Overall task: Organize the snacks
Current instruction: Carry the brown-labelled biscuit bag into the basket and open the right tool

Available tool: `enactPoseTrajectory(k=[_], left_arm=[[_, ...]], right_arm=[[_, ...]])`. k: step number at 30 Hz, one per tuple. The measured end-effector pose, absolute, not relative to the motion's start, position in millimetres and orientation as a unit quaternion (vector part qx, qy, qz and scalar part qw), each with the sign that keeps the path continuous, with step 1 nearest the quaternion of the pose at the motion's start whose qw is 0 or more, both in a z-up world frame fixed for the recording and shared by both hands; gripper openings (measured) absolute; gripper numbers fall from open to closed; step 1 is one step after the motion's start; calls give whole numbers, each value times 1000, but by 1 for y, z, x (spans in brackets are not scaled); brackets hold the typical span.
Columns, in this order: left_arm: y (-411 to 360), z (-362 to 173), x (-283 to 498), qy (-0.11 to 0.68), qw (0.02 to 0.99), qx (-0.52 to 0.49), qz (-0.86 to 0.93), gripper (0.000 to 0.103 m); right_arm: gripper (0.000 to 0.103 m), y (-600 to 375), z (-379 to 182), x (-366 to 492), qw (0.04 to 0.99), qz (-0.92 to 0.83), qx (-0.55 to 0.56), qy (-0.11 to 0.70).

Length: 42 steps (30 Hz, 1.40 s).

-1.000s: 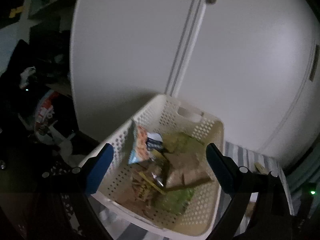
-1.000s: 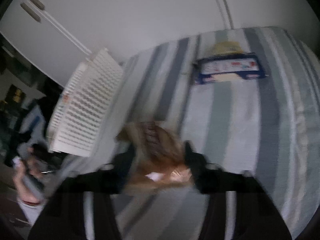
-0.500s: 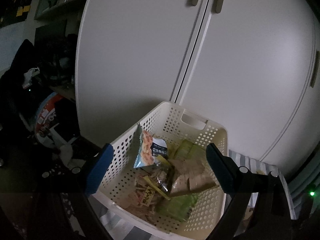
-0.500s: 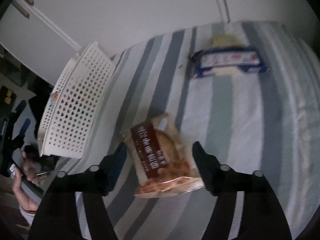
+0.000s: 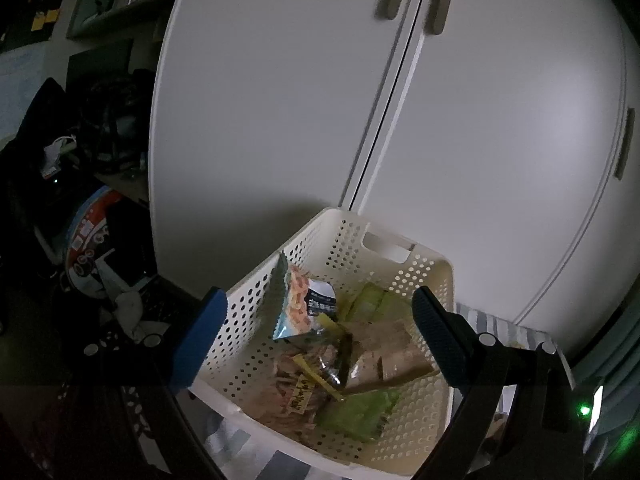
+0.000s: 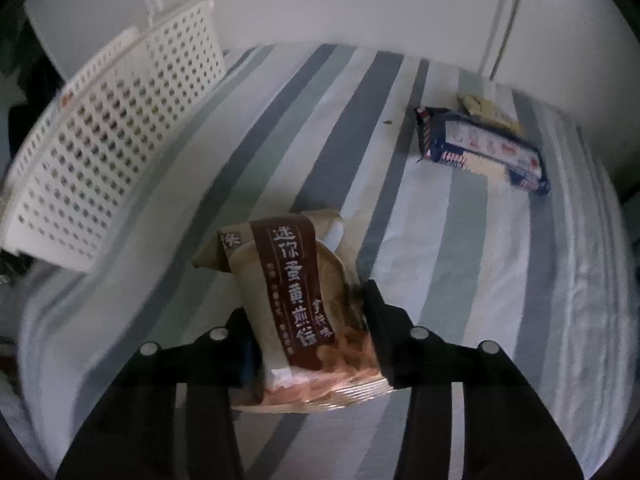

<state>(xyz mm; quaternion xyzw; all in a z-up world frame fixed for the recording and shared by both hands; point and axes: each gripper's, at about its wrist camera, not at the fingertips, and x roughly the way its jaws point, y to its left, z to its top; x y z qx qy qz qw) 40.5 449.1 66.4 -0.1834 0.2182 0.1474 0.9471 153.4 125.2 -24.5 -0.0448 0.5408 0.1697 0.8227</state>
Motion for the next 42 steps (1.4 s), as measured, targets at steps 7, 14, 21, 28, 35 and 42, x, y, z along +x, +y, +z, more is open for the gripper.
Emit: enactPoseTrajectory(k=[7, 14, 21, 28, 35, 42], left_arm=[[459, 68, 37, 210, 946, -189, 161, 95], [466, 71, 33, 199, 945, -191, 178, 95], [475, 75, 28, 187, 943, -193, 195, 95], [483, 75, 24, 182, 940, -196, 214, 95], [486, 74, 24, 182, 938, -201, 215, 95], [476, 73, 26, 185, 943, -184, 208, 95]], right_arm=[[42, 132, 10, 146, 831, 216, 41, 511], [42, 173, 70, 142, 830, 294, 80, 466], [42, 240, 103, 143, 814, 366, 80, 445], [59, 290, 88, 145, 798, 380, 71, 462], [74, 280, 81, 145, 801, 379, 83, 456], [74, 261, 80, 140, 813, 364, 86, 446]])
